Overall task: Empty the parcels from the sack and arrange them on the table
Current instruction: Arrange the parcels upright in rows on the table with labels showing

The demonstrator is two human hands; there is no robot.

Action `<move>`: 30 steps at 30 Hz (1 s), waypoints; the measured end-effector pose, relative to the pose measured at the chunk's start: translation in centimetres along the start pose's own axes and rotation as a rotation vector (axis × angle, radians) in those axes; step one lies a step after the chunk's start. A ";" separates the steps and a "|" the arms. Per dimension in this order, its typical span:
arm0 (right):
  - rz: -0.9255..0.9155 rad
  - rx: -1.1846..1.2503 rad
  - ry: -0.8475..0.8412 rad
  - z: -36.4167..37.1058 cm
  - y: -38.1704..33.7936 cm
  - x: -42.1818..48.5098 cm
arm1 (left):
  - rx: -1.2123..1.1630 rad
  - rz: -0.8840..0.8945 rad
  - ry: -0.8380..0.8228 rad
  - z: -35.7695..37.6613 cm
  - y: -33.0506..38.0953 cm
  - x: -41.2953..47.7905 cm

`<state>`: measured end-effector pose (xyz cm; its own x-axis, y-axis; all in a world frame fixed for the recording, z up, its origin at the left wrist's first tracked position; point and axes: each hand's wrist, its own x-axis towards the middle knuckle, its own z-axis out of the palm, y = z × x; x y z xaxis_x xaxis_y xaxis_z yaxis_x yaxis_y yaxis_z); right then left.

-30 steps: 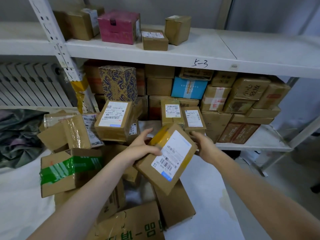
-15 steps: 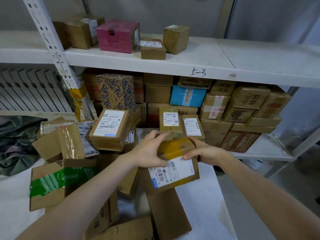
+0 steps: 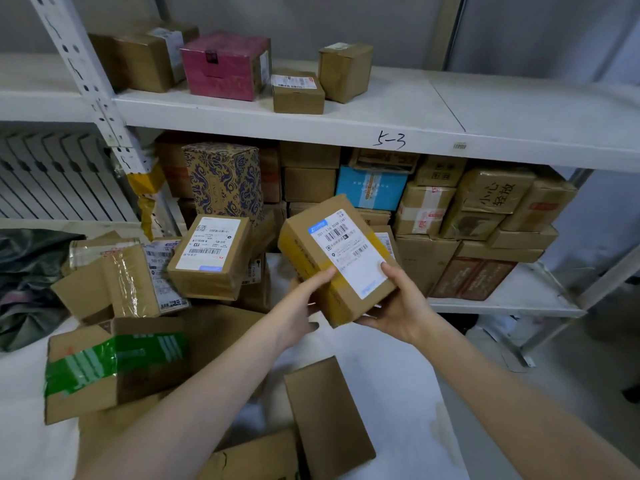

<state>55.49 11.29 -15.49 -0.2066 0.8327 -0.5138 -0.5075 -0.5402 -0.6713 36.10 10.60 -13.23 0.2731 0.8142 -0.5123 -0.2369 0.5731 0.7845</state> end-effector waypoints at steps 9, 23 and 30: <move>0.080 -0.314 -0.171 -2.2 -0.9 -0.8 | 0.080 -0.021 0.042 -1.7 0.2 -0.6; 0.201 -0.457 -0.135 -4.3 0.0 -1.1 | 0.175 -0.179 -0.047 -1.1 -2.5 -0.2; 0.214 -0.547 0.145 -7.9 -0.8 -1.2 | 0.330 -0.223 0.048 1.4 -3.4 1.9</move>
<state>62.73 9.75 -18.60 -0.1212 0.6943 -0.7094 0.0448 -0.7101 -0.7026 38.73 10.05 -16.43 0.2383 0.6808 -0.6926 0.1376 0.6823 0.7180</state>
